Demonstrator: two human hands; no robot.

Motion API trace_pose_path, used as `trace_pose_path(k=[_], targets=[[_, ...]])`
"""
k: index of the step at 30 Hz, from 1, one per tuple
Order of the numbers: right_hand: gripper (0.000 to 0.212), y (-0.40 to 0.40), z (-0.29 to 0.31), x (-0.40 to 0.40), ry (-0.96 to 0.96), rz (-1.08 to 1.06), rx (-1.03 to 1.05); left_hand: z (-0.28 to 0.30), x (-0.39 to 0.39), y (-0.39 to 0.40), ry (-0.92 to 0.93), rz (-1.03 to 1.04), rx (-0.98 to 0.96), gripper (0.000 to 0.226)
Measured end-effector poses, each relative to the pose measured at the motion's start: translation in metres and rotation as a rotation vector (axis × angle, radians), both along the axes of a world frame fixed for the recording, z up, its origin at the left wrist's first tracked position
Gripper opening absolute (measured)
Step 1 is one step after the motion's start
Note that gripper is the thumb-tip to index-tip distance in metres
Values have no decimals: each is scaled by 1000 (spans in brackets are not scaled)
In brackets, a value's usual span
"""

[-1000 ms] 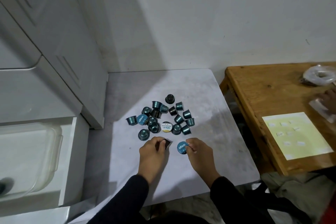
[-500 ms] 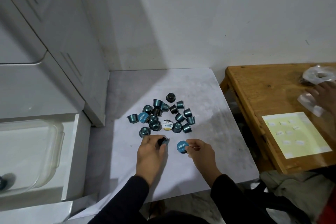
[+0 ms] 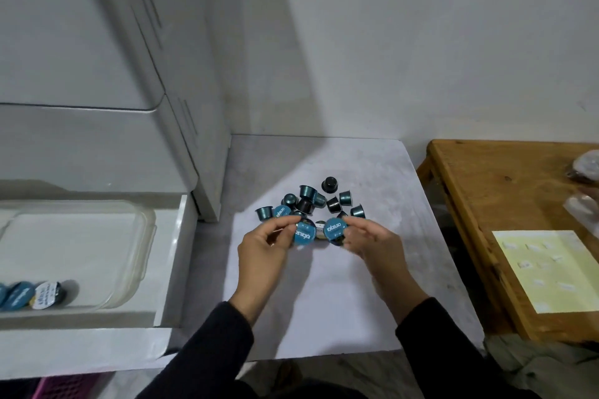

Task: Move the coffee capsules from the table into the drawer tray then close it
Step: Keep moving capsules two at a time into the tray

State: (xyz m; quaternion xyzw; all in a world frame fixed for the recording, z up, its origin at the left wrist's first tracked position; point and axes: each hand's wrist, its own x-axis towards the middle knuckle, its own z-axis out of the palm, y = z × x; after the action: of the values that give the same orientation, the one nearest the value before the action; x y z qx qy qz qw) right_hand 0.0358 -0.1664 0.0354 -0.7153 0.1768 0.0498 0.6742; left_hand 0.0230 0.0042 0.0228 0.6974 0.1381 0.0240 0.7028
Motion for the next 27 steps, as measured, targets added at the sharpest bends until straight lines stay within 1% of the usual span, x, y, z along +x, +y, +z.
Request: trace_pose_path(k=[4,8,11,13,16,18,21,24,27], targets=[[22,30,36,10,-74,112,108,44,0,42,-104,-15,-16,27],[24,77,66,14,-129,274,133,82,-6,101,-191,-5,72,27],[21,123,80,13,-160,410,117,96,-10,157,-231,13,144,29],[21,159,83,11,-160,513,90,96,-12,199,-205,14,187,29],[21,215,77,11,-146,694,-47,87,-13,260,-122,-29,266,34],[19,249,67,14,-128,789,-151,77,-12,294,-47,-97,280,37],[19,293,51,21,-116,900,-306,55,-10,335,86,-256,317,29],[16,324,35,25,-107,952,-470,28,-3,369,177,-399,372,25],[15,342,21,25,-73,979,-601,12,4,385,221,-543,450,30]])
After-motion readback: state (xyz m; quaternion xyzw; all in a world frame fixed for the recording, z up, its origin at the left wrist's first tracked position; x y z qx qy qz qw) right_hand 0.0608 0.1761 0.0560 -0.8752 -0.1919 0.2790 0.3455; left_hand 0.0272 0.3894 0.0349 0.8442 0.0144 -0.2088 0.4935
